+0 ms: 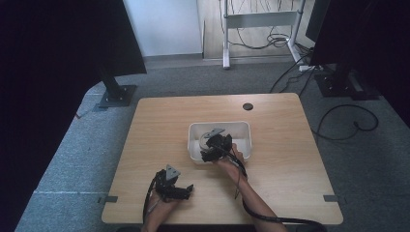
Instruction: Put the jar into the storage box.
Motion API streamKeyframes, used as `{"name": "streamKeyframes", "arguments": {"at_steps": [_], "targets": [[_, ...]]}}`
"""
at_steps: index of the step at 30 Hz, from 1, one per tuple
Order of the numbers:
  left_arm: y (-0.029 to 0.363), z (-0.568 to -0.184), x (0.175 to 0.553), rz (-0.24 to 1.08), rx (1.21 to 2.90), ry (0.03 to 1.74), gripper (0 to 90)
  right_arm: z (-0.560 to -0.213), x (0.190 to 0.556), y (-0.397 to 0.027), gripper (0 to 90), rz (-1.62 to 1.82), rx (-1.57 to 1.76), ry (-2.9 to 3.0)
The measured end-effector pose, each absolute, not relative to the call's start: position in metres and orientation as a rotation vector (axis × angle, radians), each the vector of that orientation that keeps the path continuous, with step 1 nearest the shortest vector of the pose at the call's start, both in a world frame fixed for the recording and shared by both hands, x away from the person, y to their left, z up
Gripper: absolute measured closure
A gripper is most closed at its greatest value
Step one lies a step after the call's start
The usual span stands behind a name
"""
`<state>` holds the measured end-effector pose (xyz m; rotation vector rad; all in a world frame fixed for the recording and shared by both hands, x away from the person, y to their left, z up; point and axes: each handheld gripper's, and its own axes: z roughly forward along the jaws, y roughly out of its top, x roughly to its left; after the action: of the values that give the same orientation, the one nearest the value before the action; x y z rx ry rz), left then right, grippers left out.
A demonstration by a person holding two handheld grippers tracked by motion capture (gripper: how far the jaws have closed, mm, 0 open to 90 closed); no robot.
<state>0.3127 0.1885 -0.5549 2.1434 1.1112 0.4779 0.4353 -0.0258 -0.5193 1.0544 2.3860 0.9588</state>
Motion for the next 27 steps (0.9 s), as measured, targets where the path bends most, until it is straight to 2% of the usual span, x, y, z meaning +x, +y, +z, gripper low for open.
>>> {"name": "streamKeyframes", "arguments": {"at_steps": [11, 18, 27], "targets": [[0.189, -0.555, 0.313, 0.479, 2.147, 1.109, 0.0, -0.518, 0.439, -0.029, 9.5, 0.965, 1.117, 2.412], [0.189, -0.555, 0.313, 0.478, 2.147, 1.11, 0.1, -0.518, 0.439, -0.029, 2.5, 0.982, 1.113, 2.441], [0.189, -0.555, 0.313, 0.478, 2.146, 1.11, 0.1, -0.508, 0.436, -0.034, 2.8, 1.024, 1.07, 2.43]]}}
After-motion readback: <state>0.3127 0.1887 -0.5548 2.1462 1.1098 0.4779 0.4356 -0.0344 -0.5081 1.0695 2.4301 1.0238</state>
